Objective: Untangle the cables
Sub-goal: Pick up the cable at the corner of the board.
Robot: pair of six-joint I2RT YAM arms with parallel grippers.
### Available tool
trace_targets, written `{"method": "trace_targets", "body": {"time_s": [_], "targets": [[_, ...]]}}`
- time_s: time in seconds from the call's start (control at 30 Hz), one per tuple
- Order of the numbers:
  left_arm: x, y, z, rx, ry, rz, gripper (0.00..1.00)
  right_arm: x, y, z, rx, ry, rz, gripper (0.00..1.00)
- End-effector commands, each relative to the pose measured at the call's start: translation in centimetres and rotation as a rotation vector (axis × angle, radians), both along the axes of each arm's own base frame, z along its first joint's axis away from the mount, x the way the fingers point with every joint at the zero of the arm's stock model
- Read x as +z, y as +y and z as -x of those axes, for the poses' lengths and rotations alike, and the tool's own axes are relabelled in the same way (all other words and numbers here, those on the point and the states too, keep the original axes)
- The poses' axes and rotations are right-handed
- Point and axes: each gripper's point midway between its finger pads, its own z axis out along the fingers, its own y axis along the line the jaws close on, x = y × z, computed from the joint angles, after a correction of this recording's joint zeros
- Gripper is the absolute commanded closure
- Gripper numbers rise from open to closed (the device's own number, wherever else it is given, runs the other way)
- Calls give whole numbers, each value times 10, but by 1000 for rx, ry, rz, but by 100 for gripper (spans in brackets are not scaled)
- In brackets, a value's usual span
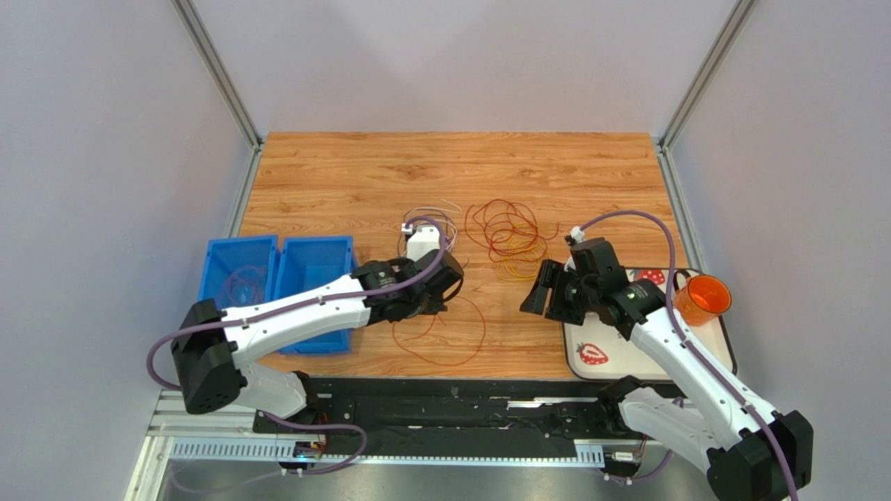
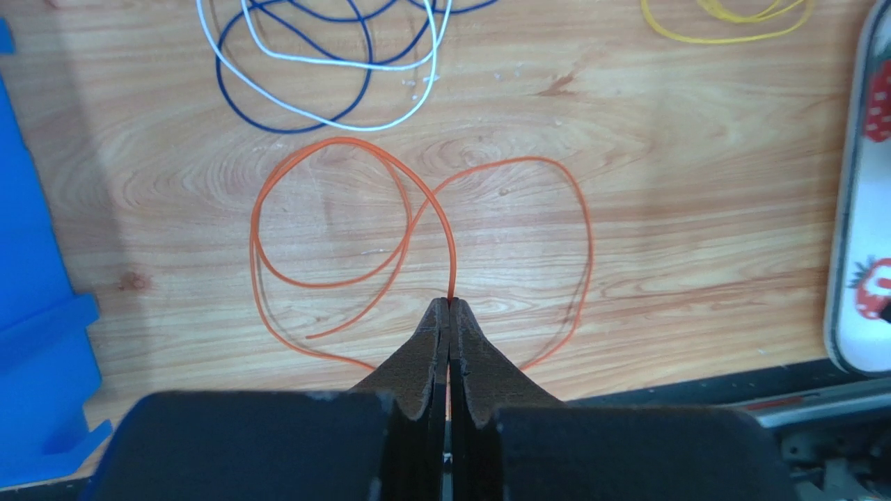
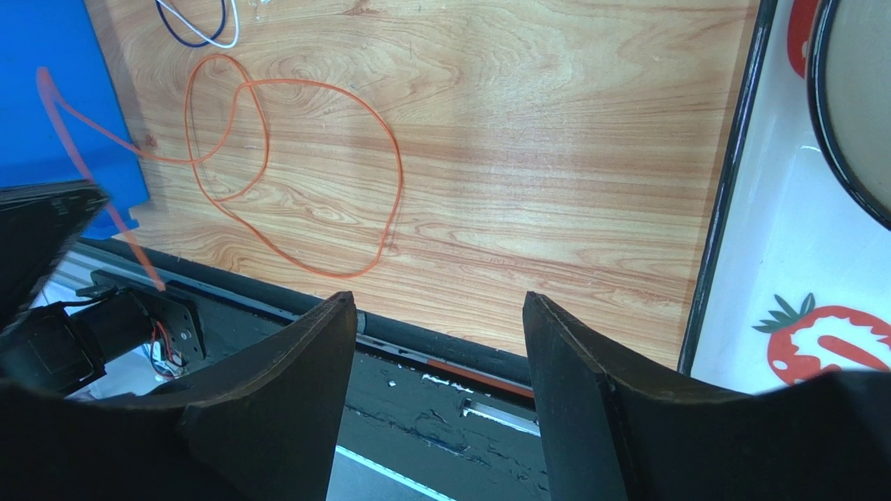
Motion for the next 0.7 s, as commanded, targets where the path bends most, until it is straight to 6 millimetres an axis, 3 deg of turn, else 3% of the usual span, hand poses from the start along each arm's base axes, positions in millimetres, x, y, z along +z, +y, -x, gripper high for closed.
{"method": "trace_targets", "body": {"time_s": [0.0, 0.27, 0.43, 0.67], "targets": [[32, 13, 5, -34, -35, -11, 100, 14, 5, -4, 4, -45, -34, 36], [114, 35, -3, -140, -193, -47, 100, 16, 10, -4, 16, -54, -60, 36], [94, 47, 5, -89, -110, -114, 100, 21, 12, -5, 20, -63, -65, 36], [32, 64, 40, -72, 52, -90, 100, 14, 22, 3, 60, -47, -64, 36]]}}
